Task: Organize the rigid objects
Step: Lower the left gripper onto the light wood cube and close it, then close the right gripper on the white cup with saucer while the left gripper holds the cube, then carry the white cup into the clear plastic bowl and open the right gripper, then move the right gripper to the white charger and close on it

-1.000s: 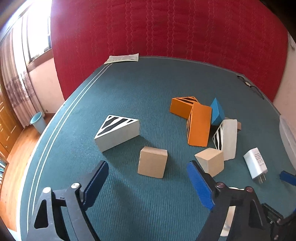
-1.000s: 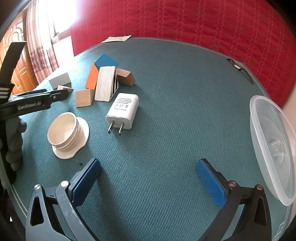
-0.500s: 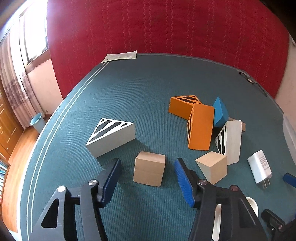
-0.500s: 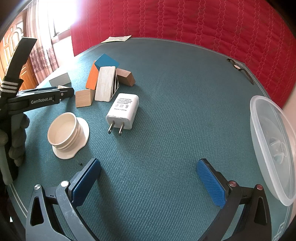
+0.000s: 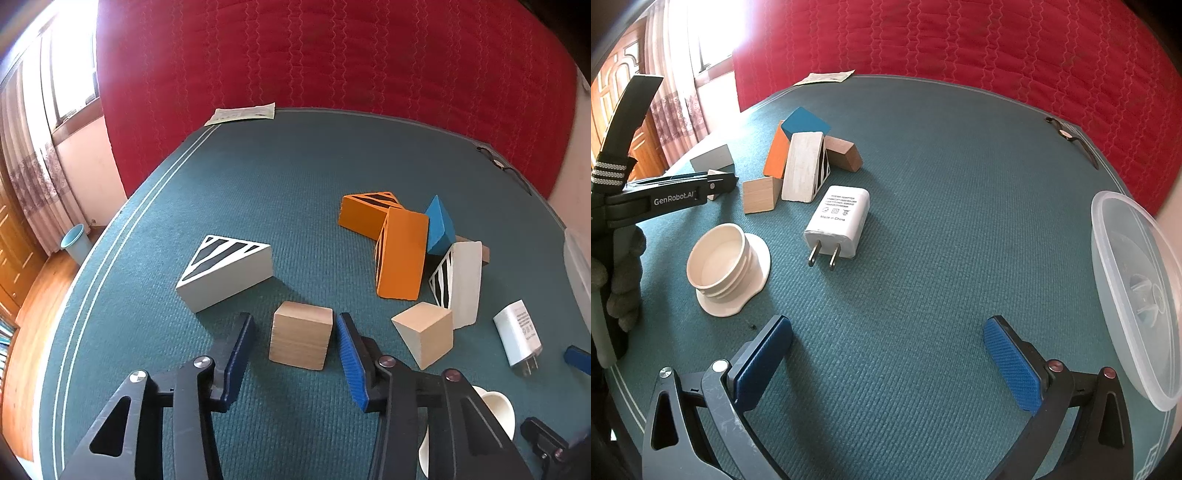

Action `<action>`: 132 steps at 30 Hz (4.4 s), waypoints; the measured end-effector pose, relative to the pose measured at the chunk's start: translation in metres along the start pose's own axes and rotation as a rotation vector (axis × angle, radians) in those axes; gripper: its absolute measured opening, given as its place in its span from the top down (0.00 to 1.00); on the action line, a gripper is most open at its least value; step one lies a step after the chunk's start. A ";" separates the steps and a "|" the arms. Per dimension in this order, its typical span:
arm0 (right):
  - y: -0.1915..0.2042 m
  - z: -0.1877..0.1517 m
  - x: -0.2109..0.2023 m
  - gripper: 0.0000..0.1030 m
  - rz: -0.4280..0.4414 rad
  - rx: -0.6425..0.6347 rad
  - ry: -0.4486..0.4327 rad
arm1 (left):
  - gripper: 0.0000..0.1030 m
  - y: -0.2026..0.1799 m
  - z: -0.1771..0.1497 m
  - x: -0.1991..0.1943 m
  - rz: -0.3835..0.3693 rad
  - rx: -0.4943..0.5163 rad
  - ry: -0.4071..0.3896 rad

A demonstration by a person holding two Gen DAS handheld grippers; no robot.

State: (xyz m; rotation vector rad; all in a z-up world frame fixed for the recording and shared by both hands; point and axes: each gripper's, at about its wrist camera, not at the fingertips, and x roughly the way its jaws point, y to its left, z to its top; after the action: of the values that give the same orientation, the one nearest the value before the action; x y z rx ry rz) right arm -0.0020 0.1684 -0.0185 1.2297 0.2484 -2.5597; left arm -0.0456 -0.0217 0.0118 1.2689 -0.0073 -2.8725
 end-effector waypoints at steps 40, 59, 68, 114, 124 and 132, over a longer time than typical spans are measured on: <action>0.084 0.015 -0.004 0.44 0.186 -0.152 -0.080 | 0.68 0.009 -0.004 -0.010 0.037 -0.040 -0.039; 0.060 0.011 -0.012 0.48 0.196 -0.047 -0.085 | 0.68 0.005 -0.003 -0.010 0.047 -0.048 -0.046; 0.042 0.006 -0.036 0.48 0.197 0.001 -0.132 | 0.68 0.005 -0.002 -0.008 0.048 -0.056 -0.041; -0.213 -0.030 -0.086 0.48 -0.350 0.598 -0.246 | 0.68 -0.004 -0.007 -0.017 0.045 -0.041 -0.067; -0.207 -0.029 -0.081 0.45 -0.362 0.590 -0.257 | 0.68 -0.007 -0.007 -0.021 0.027 -0.030 -0.071; -0.174 -0.021 -0.097 0.45 -0.414 0.492 -0.337 | 0.68 -0.014 -0.007 -0.028 0.002 -0.020 -0.085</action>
State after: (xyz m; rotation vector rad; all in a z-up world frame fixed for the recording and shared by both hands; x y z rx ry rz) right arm 0.0134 0.3557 0.0496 0.9293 -0.2436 -3.2703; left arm -0.0211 -0.0080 0.0279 1.1416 0.0194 -2.9148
